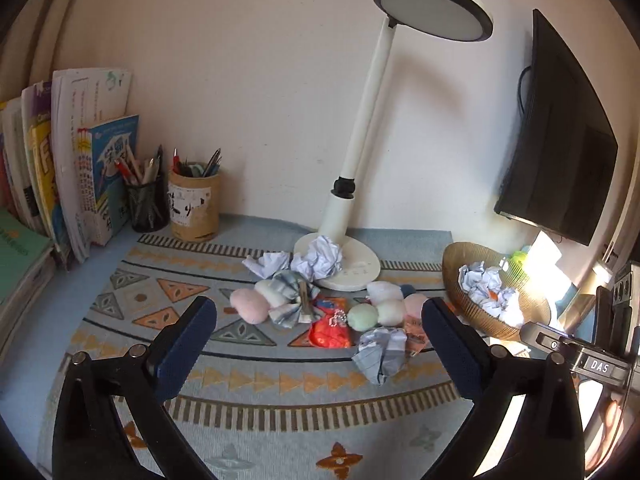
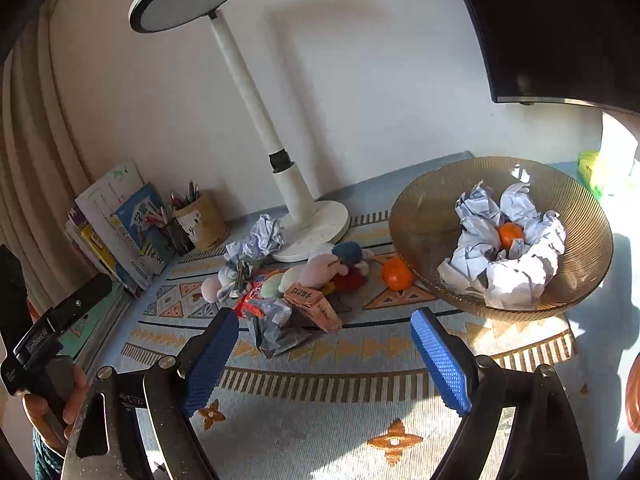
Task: Organize objects
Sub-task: 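Withdraw both tools from the bowl toward the remaining pile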
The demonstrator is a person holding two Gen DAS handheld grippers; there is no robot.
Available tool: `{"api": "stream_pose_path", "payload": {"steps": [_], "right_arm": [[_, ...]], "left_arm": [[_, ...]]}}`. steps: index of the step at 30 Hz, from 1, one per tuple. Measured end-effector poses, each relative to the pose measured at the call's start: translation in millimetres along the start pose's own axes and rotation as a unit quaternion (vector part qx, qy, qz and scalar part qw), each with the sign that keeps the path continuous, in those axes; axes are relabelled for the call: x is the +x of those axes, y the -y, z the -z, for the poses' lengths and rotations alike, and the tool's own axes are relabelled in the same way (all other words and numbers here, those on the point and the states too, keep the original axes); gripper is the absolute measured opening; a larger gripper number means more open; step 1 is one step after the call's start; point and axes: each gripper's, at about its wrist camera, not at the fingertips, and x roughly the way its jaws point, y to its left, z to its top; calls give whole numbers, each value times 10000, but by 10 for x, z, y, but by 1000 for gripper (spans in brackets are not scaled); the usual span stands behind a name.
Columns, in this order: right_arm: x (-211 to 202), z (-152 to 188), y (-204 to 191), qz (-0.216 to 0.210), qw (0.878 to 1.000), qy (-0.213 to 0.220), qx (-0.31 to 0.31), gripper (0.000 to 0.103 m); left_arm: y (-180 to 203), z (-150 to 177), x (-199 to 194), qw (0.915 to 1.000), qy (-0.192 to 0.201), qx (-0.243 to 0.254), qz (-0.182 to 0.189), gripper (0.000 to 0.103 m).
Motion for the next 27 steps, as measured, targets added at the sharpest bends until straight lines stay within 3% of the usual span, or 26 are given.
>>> {"api": "stream_pose_path", "payload": {"steps": [2, 5, 7, 9, 13, 16, 18, 21, 23, 26, 27], "right_arm": [[202, 225, -40, 65, 9994, 102, -326, 87], [468, 402, -23, 269, 9982, -224, -488, 87], [524, 395, -18, 302, 9975, -302, -556, 87], [567, 405, -7, 325, 9973, -351, -561, 93], [743, 431, -41, 760, 9918, -767, -687, 93], [695, 421, -62, 557, 9927, -749, -768, 93], [716, 343, -4, 322, 9933, -991, -494, 79], [738, 93, 77, -102, 9929, -1183, 30, 74], [796, -68, 66, -241, 9931, -1149, 29, 74], [966, -209, -60, -62, 9929, -1129, -375, 73], [1028, -235, -101, -29, 9919, -1164, -506, 69]], "left_arm": [[-84, 236, 159, 9991, -213, 141, -324, 102], [-167, 530, 394, 9977, -570, 190, -315, 102], [-186, 666, 478, 9974, -597, 185, -366, 102], [-146, 685, 559, 9955, -773, 297, -472, 102], [-70, 709, 564, 9940, -881, 526, -392, 102], [-49, 731, 554, 9934, -958, 580, -258, 102], [30, 750, 605, 9900, -1135, 818, -188, 102], [331, 782, 789, 9720, -1700, 1624, -26, 102], [533, 757, 859, 9659, -1586, 2046, -83, 102], [630, 630, 1062, 9680, -1850, 1631, 468, 102], [663, 593, 1137, 9679, -1909, 1525, 588, 102]]}}
